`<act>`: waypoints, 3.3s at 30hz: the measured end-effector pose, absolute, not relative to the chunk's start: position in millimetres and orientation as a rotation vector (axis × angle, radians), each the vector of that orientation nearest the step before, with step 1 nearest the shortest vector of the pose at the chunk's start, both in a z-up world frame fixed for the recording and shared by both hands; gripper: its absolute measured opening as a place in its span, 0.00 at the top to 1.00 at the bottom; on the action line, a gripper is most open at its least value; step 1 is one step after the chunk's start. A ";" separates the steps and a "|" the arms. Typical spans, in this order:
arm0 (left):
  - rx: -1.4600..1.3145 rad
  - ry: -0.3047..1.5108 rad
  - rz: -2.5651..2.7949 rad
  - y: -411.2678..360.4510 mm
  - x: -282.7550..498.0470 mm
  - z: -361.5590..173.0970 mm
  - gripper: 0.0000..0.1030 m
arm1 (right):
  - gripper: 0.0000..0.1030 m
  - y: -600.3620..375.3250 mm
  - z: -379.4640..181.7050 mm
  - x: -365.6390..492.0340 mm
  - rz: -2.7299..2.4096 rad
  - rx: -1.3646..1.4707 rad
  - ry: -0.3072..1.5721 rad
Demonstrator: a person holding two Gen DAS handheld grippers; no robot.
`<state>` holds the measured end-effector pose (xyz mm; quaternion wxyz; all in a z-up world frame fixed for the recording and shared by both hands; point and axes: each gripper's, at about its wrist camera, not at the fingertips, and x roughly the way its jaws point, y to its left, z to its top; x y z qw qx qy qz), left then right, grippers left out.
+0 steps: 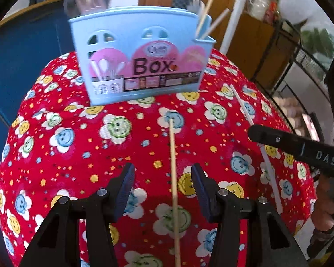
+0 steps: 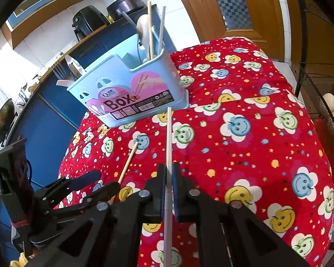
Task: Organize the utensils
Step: 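Grasp a wooden chopstick with the left tool while the right tool grasps a white chopstick, then lift both chopsticks and lower them into the blue box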
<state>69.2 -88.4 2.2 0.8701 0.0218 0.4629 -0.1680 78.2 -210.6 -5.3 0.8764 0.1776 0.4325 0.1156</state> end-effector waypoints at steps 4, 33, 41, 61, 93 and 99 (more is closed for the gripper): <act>0.077 0.993 -0.361 -96.8 76.1 -2.5 0.61 | 0.93 -216.5 -6.4 76.4 0.246 0.383 0.897; 0.053 1.102 -0.500 -91.8 102.0 7.1 0.96 | 0.94 -215.5 14.2 70.4 0.256 0.365 0.827; -0.076 0.858 -0.485 -55.1 79.8 56.3 0.96 | 0.94 -205.1 37.5 63.5 0.263 0.315 0.734; -0.178 0.428 -0.349 -31.2 121.2 168.9 0.96 | 0.94 -198.8 102.7 91.6 0.216 0.204 0.554; -0.125 0.103 -0.134 -49.8 183.5 153.1 0.96 | 0.94 -183.6 114.5 177.2 0.126 0.096 0.447; -0.119 0.135 -0.148 -52.1 187.4 143.3 0.96 | 0.94 -186.8 119.6 179.5 0.125 0.103 0.423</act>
